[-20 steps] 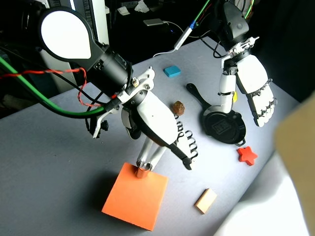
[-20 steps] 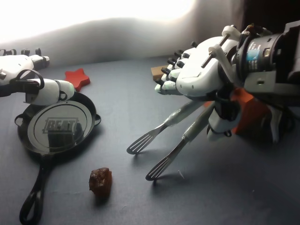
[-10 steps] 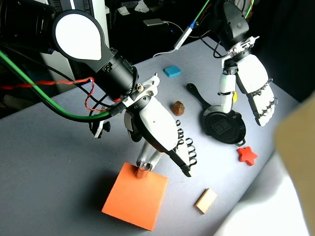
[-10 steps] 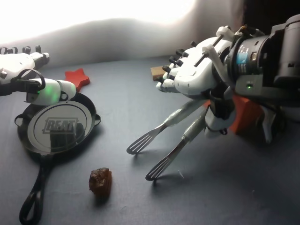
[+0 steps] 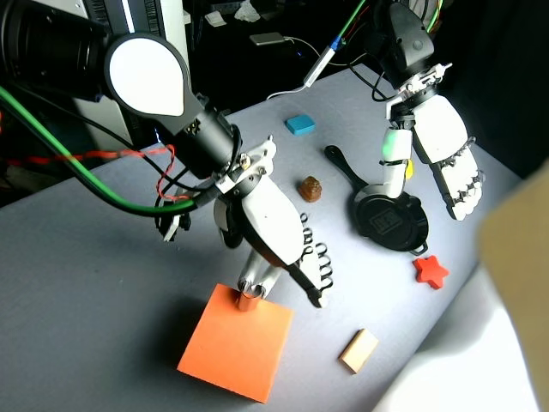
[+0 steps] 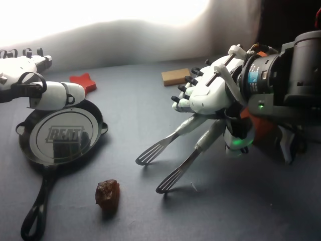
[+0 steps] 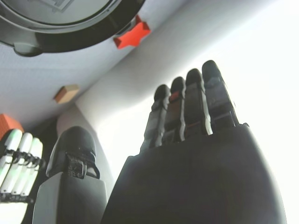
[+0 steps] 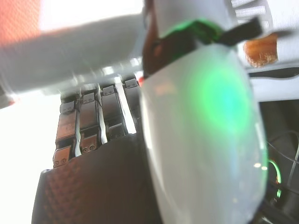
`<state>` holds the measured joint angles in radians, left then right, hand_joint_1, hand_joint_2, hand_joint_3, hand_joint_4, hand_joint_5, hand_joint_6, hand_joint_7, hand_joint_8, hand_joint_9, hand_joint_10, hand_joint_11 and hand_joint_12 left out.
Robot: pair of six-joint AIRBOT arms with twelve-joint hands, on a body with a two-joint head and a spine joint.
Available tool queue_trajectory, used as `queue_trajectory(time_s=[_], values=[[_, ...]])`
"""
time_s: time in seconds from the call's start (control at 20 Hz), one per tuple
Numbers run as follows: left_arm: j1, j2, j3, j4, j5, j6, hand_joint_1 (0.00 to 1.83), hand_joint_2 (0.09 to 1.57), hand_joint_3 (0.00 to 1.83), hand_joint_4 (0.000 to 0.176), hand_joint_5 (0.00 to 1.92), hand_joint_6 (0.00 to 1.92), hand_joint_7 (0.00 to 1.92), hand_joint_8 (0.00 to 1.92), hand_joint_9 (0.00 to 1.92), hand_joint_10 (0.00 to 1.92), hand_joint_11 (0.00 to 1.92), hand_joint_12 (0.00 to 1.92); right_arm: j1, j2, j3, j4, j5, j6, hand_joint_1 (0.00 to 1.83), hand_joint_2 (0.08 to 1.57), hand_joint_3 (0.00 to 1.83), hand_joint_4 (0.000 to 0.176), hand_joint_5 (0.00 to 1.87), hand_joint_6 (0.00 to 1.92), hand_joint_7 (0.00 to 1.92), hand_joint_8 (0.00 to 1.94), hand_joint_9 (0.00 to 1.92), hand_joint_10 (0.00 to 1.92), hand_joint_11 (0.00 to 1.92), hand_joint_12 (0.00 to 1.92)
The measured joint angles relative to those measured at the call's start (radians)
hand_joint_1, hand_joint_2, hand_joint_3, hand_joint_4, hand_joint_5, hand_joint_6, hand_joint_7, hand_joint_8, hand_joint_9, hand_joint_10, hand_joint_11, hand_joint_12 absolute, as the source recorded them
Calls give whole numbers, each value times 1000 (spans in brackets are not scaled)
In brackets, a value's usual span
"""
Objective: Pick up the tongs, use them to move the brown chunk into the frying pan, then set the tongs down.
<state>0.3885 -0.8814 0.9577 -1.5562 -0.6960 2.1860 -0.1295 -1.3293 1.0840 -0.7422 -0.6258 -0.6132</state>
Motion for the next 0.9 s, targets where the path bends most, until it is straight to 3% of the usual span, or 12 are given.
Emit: queue_trajectory(time_s=[0.25,0.5,0.65,0.9], values=[[0,0,0,0,0,0,0,1223,3,0,1,0,3,0,0,0,4,8,-12,-24,39,0,3,0,1036,928,6,0,5,1,14,3,34,4,0,202],[0,0,0,0,2,0,0,1214,0,0,9,3,21,7,7,3,11,5,-29,-34,53,15,16,8,961,971,19,0,20,5,37,6,57,8,0,229],[0,0,0,1,3,0,0,1220,2,0,8,3,24,6,12,4,14,8,-36,-38,63,15,27,19,1002,977,12,0,60,8,83,6,103,11,0,379],[-3,0,0,-1,4,-1,0,1226,3,0,12,2,19,0,10,1,13,12,-42,-39,67,15,35,33,1033,987,5,0,222,30,274,28,246,29,0,785]])
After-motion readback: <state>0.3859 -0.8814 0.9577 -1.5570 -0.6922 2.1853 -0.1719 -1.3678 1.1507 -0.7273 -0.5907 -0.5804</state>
